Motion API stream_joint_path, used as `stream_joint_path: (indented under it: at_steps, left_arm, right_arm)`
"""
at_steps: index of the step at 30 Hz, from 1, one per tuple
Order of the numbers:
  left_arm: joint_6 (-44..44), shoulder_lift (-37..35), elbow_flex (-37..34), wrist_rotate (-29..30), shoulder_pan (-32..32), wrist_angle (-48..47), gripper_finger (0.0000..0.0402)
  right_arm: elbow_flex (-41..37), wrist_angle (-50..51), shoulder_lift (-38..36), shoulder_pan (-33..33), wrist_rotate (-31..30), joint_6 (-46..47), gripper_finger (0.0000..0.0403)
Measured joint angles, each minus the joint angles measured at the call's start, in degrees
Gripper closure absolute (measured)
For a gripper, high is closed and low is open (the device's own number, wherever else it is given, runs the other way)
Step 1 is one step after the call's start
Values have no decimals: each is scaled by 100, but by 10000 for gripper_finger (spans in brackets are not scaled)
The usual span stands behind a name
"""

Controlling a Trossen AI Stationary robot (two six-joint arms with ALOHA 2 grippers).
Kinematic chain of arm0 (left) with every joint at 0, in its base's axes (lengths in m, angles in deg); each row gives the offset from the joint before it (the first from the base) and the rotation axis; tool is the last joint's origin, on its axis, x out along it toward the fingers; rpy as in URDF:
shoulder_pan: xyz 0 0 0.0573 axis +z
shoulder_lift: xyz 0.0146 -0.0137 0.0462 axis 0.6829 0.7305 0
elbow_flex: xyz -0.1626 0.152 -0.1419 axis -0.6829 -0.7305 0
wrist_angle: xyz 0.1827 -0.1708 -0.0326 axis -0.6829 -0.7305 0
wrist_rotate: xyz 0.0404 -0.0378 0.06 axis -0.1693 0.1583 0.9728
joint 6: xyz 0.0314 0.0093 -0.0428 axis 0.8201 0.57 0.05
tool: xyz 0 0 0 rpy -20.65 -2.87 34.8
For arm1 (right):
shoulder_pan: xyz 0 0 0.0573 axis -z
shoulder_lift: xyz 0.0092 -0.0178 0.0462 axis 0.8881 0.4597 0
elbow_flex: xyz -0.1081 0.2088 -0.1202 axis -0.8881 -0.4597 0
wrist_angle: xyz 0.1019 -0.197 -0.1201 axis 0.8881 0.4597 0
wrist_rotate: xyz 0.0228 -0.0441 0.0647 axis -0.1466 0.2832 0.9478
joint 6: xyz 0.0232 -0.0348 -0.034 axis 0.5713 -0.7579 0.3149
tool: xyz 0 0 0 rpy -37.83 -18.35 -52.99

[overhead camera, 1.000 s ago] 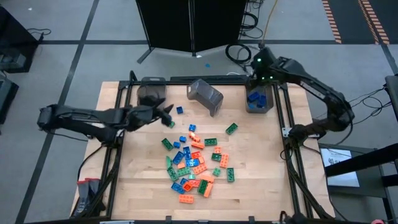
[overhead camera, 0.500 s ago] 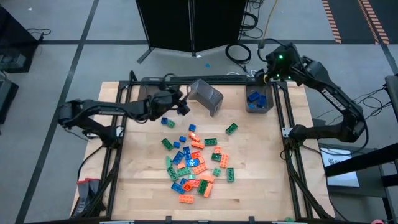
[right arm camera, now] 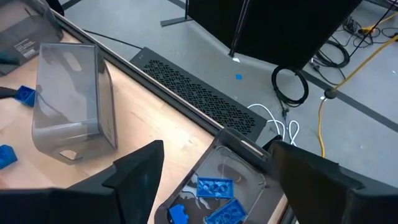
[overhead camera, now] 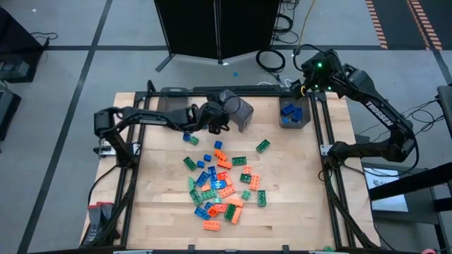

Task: Sort blocks
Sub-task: Adjust the middle black bin on the table

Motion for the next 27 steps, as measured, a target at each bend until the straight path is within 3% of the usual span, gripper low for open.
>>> stream_joint_path:
  at_steps: [4,10,17,20,25,27]
  left_arm:
    - [191,186,-4,399,1,236,153]
    - [366,355,-2,346,134,674,153]
    - [1350,724,-2,145,187,1089,166]
    - [1685,922,4,165,182,1168,212]
    - [1971,1095,25,423,184,1552,351]
    - [1871,1089,69,452,184,1658,385]
  right_arm:
    - [0,-2,0,0,0,-19,108]
    - [0,-4,0,0,0,-22,108]
    - [-2,-4,2,0,5,-17,108]
    - [-2,3,2,2,189,3,108]
    - [-2,9,4,0,554,282,116]
    - [-2,9,2,0,592,302,120]
